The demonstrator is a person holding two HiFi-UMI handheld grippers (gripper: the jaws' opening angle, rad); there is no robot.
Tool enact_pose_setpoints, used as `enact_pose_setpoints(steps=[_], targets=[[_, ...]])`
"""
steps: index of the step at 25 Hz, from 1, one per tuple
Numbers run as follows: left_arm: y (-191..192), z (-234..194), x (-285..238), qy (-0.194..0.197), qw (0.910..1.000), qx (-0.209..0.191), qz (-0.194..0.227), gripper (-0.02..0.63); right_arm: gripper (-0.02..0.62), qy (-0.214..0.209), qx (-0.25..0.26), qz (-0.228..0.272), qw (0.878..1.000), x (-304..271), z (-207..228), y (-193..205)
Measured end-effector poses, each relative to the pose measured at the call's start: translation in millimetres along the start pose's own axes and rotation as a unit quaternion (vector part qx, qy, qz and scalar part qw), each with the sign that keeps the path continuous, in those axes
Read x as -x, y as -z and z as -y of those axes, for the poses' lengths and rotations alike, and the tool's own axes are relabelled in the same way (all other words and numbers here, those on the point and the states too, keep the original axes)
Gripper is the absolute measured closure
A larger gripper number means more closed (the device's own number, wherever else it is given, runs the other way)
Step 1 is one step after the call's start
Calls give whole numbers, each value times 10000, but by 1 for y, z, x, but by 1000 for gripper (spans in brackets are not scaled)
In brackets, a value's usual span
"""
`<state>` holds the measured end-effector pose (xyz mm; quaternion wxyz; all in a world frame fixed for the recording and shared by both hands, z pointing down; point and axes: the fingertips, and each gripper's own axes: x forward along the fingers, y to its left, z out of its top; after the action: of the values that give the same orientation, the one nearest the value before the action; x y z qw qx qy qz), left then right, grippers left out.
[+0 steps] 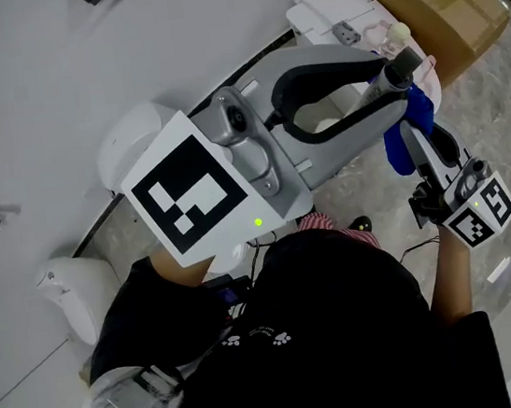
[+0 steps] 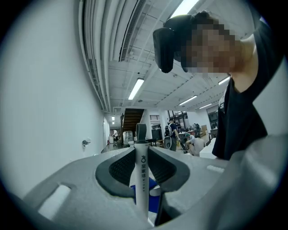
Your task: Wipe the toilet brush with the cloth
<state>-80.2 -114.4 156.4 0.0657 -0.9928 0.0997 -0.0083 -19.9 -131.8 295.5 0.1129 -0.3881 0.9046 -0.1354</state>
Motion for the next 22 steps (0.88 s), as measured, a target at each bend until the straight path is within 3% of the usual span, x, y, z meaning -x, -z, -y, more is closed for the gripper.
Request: enact_pose_setpoints(steps=[22], targets=[[68,-10,29,-156,9966,466,-657,512,531,88,347,-19,9994,-1,-6,-3]])
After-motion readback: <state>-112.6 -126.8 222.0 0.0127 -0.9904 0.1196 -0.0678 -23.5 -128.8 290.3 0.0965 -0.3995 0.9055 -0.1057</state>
